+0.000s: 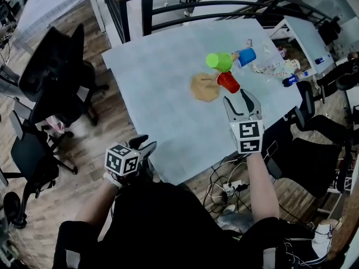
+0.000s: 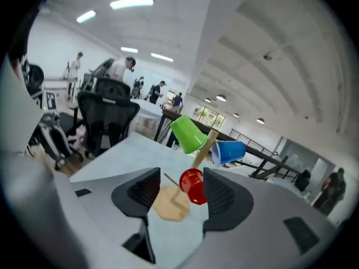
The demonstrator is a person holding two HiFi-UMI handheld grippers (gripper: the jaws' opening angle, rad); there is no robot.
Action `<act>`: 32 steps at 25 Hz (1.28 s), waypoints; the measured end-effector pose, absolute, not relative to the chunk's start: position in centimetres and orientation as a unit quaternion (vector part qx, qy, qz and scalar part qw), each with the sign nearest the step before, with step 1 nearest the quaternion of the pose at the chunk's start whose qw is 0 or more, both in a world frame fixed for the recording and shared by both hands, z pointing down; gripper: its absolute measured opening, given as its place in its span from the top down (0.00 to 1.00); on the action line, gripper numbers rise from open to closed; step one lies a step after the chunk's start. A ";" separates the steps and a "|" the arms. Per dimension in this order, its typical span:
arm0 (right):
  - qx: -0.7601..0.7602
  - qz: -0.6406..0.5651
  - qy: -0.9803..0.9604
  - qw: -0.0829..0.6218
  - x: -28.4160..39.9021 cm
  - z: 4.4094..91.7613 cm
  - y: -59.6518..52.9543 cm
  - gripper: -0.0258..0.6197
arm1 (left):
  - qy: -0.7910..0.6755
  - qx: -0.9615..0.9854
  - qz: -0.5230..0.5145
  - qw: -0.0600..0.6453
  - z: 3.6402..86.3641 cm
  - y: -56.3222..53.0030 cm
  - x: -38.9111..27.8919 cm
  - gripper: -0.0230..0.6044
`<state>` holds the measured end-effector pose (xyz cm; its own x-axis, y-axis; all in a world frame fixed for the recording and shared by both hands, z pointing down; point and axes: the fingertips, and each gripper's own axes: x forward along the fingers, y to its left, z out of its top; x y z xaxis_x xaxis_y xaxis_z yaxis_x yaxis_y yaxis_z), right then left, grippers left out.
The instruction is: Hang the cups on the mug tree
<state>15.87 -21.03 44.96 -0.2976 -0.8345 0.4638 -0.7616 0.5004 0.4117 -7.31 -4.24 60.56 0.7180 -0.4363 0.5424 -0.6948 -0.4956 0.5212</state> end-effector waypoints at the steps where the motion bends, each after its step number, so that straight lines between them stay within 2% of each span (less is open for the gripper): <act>1: 0.490 -0.036 -0.819 0.296 15.4 44.8 -19.9 0.56 | -0.354 0.852 0.180 0.343 59.8 -5.0 -7.9 0.66; 4: 0.473 0.029 -0.851 0.228 13.8 45.1 -16.2 0.58 | -0.393 0.867 0.187 0.242 55.9 -7.1 -8.8 0.66; 7: 0.490 0.107 -0.854 0.139 13.2 44.6 -12.7 0.80 | -0.403 0.888 0.180 0.132 50.4 -8.4 -8.4 0.68; 8: 0.497 0.133 -0.851 0.108 13.1 44.4 -11.6 0.84 | -0.400 0.894 0.178 0.094 48.4 -8.6 -8.0 0.70; 12: 0.490 0.191 -0.850 0.027 11.8 42.6 -8.0 0.90 | -0.389 0.914 0.112 -0.004 41.0 -8.6 -6.0 0.84; 15: 0.445 0.199 -0.873 0.011 9.3 40.9 -5.9 0.91 | -0.378 0.925 0.023 0.025 36.9 -8.0 -4.7 0.91; 19: 0.415 0.177 -0.892 0.017 6.5 39.0 -4.1 0.91 | -0.339 0.938 -0.029 0.064 33.9 -6.2 -2.4 0.93; 32: 0.427 0.115 -0.897 -0.001 4.5 35.6 -3.0 0.91 | -0.289 0.954 -0.034 0.064 33.3 -2.8 0.8 0.93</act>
